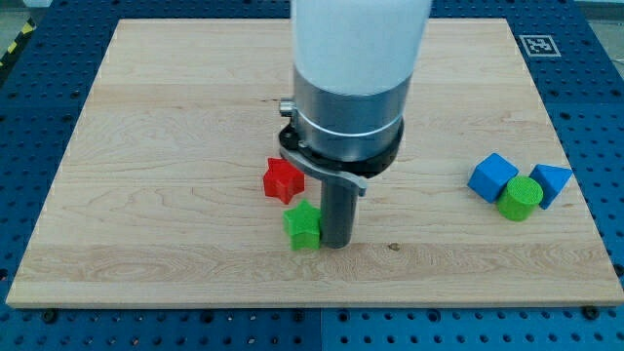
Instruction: Push green circle to green star
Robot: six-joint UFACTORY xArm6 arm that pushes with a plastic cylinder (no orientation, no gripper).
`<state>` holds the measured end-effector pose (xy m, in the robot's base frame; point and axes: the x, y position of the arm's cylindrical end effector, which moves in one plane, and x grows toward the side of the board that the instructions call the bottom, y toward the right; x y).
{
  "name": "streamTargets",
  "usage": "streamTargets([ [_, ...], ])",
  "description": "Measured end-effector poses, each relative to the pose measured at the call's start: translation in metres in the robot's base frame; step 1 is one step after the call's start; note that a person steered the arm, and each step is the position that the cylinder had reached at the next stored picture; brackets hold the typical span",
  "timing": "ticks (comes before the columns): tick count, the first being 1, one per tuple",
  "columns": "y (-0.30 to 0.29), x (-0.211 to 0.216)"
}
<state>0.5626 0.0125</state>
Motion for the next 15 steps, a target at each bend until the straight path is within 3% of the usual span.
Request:
streamTargets([
  [1,0.002,0.0],
  [4,0.162,0.003],
  [6,0.22,0.011],
  [11,0.234,-0.077],
  [14,0.183,-0.065],
  [15,0.182,-0.033],
])
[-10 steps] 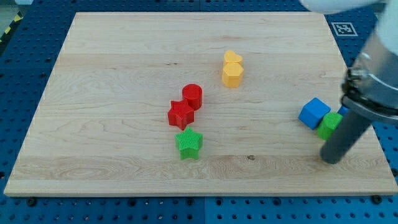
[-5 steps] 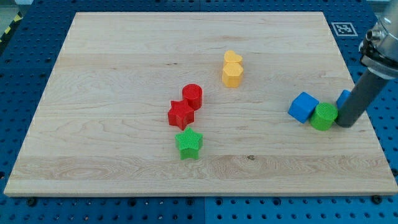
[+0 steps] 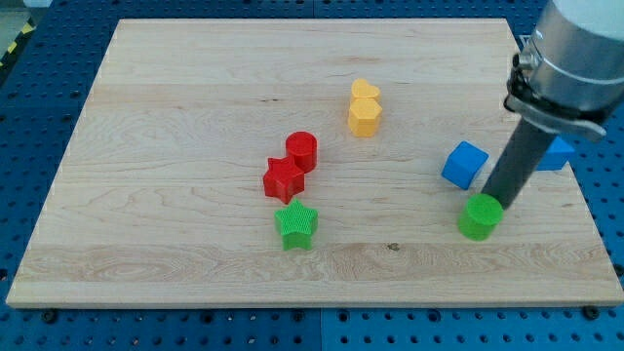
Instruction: Push green circle to green star
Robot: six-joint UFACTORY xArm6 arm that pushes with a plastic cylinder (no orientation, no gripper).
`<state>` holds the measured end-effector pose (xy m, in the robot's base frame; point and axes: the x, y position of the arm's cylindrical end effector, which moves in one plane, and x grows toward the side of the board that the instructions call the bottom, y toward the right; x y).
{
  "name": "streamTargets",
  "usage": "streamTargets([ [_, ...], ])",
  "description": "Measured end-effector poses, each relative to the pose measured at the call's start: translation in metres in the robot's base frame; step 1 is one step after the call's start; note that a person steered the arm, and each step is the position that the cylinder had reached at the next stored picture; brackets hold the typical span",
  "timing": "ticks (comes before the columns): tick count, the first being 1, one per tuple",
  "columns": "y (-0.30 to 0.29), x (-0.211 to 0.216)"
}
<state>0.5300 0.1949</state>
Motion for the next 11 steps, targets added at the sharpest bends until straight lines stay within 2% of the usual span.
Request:
streamTargets([
  [1,-0.001,0.028],
  [3,-0.015,0.04],
  [11,-0.191,0.041],
])
